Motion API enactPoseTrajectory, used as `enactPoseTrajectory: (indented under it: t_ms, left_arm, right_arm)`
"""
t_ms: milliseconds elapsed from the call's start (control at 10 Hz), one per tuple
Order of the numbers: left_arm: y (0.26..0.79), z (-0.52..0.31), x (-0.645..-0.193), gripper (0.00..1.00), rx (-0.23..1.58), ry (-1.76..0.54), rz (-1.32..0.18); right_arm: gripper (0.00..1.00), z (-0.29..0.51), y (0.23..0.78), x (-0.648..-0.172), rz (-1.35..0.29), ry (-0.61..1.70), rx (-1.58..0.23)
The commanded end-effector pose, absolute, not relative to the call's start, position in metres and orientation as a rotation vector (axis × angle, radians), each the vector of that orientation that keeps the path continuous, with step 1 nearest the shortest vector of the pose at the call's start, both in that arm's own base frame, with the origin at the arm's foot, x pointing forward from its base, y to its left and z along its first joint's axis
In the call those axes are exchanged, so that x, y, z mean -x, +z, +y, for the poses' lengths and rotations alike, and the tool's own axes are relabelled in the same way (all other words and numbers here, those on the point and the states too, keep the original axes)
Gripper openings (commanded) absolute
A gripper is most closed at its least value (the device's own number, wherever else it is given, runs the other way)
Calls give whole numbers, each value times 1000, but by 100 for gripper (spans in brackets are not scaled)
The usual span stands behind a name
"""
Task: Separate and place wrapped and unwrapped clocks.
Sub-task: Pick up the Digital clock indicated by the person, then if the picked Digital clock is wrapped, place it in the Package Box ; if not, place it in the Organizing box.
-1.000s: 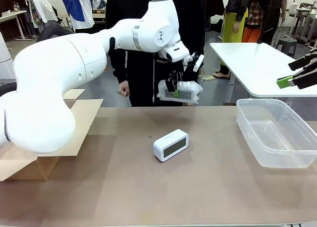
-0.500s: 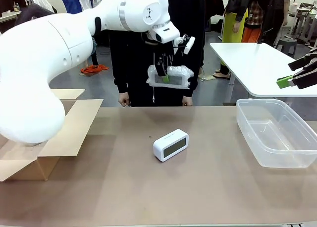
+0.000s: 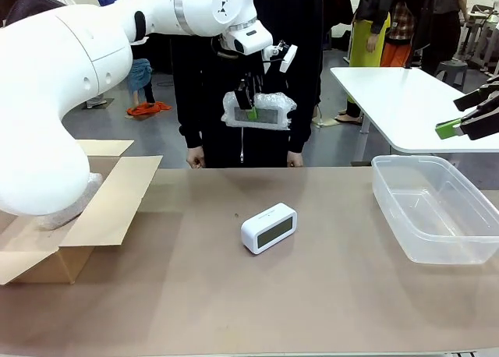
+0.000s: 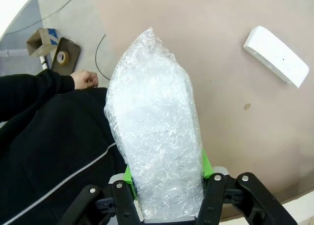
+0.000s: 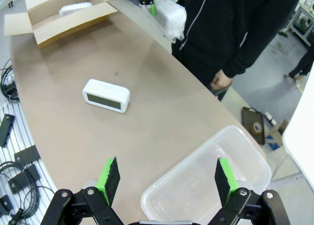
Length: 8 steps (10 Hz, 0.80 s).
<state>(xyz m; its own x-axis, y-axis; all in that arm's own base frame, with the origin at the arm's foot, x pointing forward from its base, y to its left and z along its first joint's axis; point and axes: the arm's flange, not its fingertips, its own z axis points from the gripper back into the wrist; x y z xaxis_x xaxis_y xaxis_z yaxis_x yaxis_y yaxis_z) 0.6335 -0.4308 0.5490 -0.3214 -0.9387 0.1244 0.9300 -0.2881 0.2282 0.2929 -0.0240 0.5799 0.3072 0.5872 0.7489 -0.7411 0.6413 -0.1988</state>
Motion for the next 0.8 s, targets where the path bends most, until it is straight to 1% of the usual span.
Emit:
enactPoseTrajectory:
  t_ms: [0, 700]
  left_arm:
    - [551, -433, -633, 38, -43, -1874, -314]
    - [551, -433, -633, 38, -43, -1874, -314]
  right_arm:
    - [100, -24, 578, -294, -898, 886, -220]
    - [100, -24, 578, -294, -898, 886, -220]
